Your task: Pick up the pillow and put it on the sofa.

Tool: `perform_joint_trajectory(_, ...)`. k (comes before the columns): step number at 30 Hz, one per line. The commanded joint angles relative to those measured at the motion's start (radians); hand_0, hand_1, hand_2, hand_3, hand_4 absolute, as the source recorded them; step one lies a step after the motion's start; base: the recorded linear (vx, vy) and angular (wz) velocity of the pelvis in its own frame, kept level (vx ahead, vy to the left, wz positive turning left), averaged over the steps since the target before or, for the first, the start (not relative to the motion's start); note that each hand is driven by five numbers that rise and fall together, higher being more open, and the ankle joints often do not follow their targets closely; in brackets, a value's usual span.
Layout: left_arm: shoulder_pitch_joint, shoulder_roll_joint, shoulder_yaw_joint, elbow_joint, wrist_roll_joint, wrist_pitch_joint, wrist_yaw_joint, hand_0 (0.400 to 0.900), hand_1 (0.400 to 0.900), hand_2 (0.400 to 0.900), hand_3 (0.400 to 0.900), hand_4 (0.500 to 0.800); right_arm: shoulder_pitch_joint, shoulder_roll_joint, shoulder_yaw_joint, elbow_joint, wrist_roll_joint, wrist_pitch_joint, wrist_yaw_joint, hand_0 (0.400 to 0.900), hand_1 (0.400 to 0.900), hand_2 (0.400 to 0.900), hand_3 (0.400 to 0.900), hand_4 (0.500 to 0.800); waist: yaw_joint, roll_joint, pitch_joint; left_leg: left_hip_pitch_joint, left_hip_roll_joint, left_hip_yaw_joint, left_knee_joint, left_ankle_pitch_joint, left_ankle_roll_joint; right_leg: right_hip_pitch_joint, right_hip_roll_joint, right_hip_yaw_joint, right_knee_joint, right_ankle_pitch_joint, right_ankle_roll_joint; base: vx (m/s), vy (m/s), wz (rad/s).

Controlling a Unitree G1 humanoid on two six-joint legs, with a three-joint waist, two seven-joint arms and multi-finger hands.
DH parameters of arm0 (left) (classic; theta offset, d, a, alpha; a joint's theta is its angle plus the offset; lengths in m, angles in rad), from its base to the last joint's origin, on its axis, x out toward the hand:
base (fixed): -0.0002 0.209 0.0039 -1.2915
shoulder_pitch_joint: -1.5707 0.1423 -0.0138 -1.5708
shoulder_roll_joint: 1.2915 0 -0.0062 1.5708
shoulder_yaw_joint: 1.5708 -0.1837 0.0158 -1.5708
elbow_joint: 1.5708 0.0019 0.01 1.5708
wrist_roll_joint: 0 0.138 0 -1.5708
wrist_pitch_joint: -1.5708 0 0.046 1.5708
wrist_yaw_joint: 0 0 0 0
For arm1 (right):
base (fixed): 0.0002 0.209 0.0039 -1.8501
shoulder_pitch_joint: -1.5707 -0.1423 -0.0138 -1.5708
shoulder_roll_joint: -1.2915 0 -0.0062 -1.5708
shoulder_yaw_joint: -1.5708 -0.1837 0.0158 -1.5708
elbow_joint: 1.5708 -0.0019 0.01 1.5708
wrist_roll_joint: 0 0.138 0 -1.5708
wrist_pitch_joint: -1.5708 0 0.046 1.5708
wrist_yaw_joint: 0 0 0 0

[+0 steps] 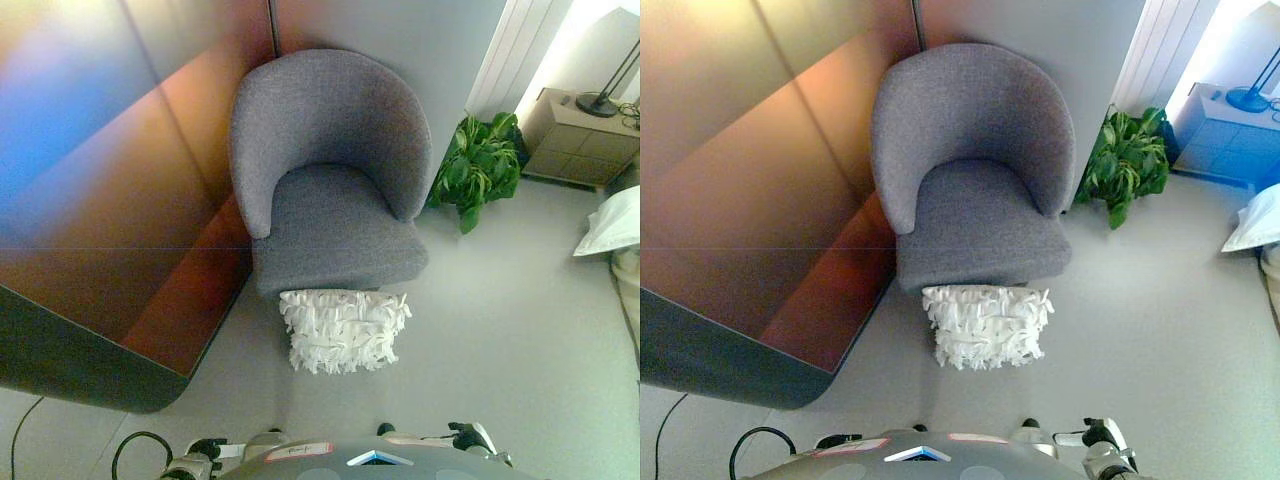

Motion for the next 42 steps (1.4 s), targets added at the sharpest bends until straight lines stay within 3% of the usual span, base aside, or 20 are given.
perform_joint_trajectory(1,-0.057,0.002,-0.02,0.047,-0.006,-0.003,0.009,0.9,0.9,0.9,0.9,0.8,-0.084,-0.02,0.015,0.044,-0.024,0.003,0.006,0.9,0.9,0.9,0.9,0.8,-0.016,0.001,0.044,0.022,-0.021,0.069,0.004,-0.046,0.045,0.02,-0.015,-0.066,0.003,0.019,0.013,0.0,-0.007,0.04)
perform_joint_trajectory(7,-0.057,0.0,-0.016,0.049,0.003,-0.017,-0.005,0.9,0.9,0.9,0.9,0.8,-0.09,-0.016,0.013,0.048,-0.008,0.025,0.037,0.9,0.9,0.9,0.9,0.8,-0.011,-0.003,0.045,0.024,-0.02,0.067,0.004,-0.044,0.043,0.023,-0.014,-0.068,0.003,0.019,0.012,0.01,-0.009,0.02)
perform_joint_trajectory(24,-0.062,0.008,-0.02,0.05,0.013,0.018,-0.002,0.9,0.9,0.9,0.9,0.8,-0.092,-0.013,0.025,0.036,0.0,0.039,0.02,0.9,0.9,0.9,0.9,0.8,-0.027,0.007,0.06,0.026,-0.005,0.065,0.004,-0.034,0.041,0.009,0.001,-0.052,0.021,0.005,-0.004,0.03,-0.055,-0.02)
perform_joint_trajectory(27,-0.068,0.006,-0.031,0.045,-0.006,0.025,0.009,0.9,0.9,0.9,0.9,0.8,-0.098,-0.023,0.032,0.034,-0.022,0.044,0.036,0.9,0.9,0.9,0.9,0.8,-0.036,0.01,0.076,0.013,-0.003,0.047,0.038,-0.033,0.037,-0.011,0.027,-0.025,0.046,-0.014,-0.027,0.02,-0.117,-0.04)
perform_joint_trajectory(29,-0.069,-0.003,-0.028,0.041,-0.023,0.025,0.006,0.9,0.9,0.9,0.9,0.8,-0.101,-0.03,0.035,0.029,-0.039,0.05,0.04,0.9,0.9,0.9,0.9,0.8,-0.035,-0.002,0.09,-0.028,-0.015,0.018,0.163,-0.053,0.031,-0.025,0.026,-0.019,0.064,-0.016,-0.044,0.0,-0.087,-0.04)
perform_joint_trajectory(30,-0.067,-0.012,-0.02,0.041,-0.037,0.018,0.01,0.9,0.9,0.9,0.9,0.8,-0.101,-0.037,0.037,0.024,-0.057,0.048,0.045,0.9,0.9,0.9,0.9,0.8,-0.028,-0.013,0.108,-0.08,-0.019,-0.006,0.29,-0.022,0.021,-0.037,0.021,-0.026,0.078,-0.016,-0.06,0.01,-0.046,-0.11)
perform_joint_trajectory(32,-0.061,-0.023,-0.018,0.04,-0.052,0.008,0.014,0.9,0.9,0.9,0.9,0.8,-0.102,-0.047,0.047,0.006,-0.066,0.061,0.051,0.9,0.9,0.9,0.9,0.8,-0.012,-0.009,0.132,-0.161,-0.014,-0.043,0.358,0.057,0.002,-0.04,0.024,-0.032,0.087,-0.016,-0.07,0.05,0.014,-0.13)
perform_joint_trajectory(35,-0.048,-0.035,-0.013,0.048,-0.049,0.008,0.009,0.9,0.9,0.9,0.9,0.8,-0.12,-0.064,0.044,0.019,-0.055,0.058,0.042,0.9,0.9,0.9,0.9,0.8,0.014,0.009,0.166,-0.215,0.034,-0.012,0.258,0.128,-0.018,-0.024,0.025,-0.032,0.1,-0.039,-0.062,0.18,0.136,-0.06)
perform_joint_trajectory(38,-0.036,-0.034,-0.002,0.065,-0.044,0.01,0.01,0.9,0.9,0.9,0.9,0.8,-0.131,-0.074,0.043,0.017,-0.037,0.056,0.054,0.9,0.9,0.9,0.9,0.8,0.042,0.031,0.176,-0.251,0.084,-0.026,0.108,0.232,-0.047,0.025,0.034,-0.023,0.094,-0.079,-0.06,0.32,0.184,-0.15)
perform_joint_trajectory(40,-0.028,-0.034,0.009,0.071,-0.042,0.007,0.011,0.9,0.9,0.9,0.9,0.8,-0.127,-0.078,0.038,0.01,-0.035,0.053,0.065,0.9,0.9,0.9,0.9,0.8,0.059,0.028,0.178,-0.286,0.103,-0.015,0.057,0.253,-0.056,0.074,0.027,-0.008,0.085,-0.109,-0.06,0.36,0.192,-0.29)
perform_joint_trajectory(42,-0.028,-0.037,0.027,0.079,-0.049,0.0,0.015,0.9,0.9,0.9,0.9,0.8,-0.127,-0.073,0.036,0.015,-0.037,0.051,0.058,0.9,0.9,0.9,0.9,0.8,0.075,0.024,0.17,-0.299,0.089,-0.017,0.058,0.197,-0.044,0.109,-0.003,0.001,0.092,-0.132,-0.045,0.33,0.203,-0.41)
